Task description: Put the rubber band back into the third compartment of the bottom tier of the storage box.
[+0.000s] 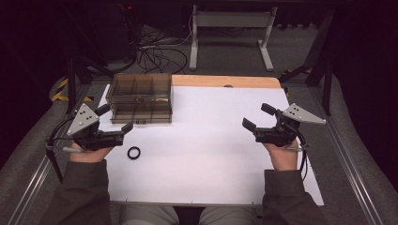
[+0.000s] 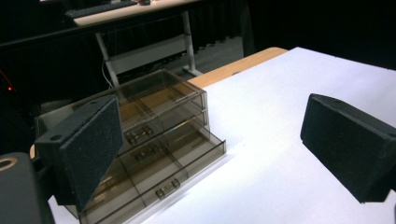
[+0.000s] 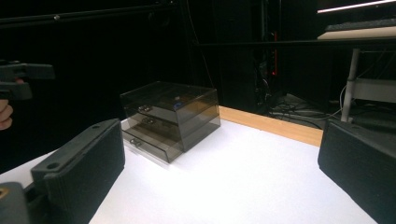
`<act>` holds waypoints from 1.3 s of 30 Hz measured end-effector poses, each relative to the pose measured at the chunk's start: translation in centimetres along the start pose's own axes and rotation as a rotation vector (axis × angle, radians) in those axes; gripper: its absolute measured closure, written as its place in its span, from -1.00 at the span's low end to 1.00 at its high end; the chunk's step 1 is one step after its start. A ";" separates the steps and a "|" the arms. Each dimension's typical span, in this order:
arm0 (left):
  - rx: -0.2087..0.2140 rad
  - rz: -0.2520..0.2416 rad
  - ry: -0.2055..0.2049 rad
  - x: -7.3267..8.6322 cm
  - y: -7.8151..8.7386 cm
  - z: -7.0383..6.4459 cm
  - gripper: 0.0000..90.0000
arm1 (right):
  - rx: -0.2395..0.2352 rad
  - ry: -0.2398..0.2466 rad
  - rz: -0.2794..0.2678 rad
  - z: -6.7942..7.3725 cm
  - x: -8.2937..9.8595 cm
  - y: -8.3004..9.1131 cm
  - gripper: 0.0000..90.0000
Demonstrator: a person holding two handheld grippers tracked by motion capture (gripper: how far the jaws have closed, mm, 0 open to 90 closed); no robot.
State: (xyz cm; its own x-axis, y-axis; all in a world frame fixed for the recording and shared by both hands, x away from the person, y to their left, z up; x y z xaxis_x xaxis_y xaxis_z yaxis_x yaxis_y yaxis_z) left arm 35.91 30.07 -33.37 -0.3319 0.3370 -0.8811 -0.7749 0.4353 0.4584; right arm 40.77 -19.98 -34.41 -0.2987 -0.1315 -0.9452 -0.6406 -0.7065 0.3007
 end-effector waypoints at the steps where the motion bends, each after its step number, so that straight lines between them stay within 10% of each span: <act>1: 0.000 0.003 0.000 0.1 0.0 0.1 -0.84 | 0.000 0.005 -0.001 0.0 0.0 0.1 -0.97; 39: 0.021 0.216 0.013 3.3 -3.2 1.8 -0.31 | 0.018 -0.003 -0.004 0.0 -0.3 0.7 -0.96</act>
State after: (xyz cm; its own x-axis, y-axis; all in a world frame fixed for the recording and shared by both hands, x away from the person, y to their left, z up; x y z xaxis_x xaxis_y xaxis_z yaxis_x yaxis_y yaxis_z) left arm 38.22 31.30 -37.55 -0.4955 0.4137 -0.7638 -0.6741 0.3714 0.6385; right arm 40.41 -20.50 -33.95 -0.2987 -0.1263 -0.9460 -0.6546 -0.6942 0.2994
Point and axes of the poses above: each handheld gripper's, and its own axes: y roughly backward along the jaws, x roughly out of its underside, z roughly to its left, the point moved 1 cm from there along -y, roughly forward along the jaws, and after that the axes turned 12 degrees about z, right-handed, at the moved point
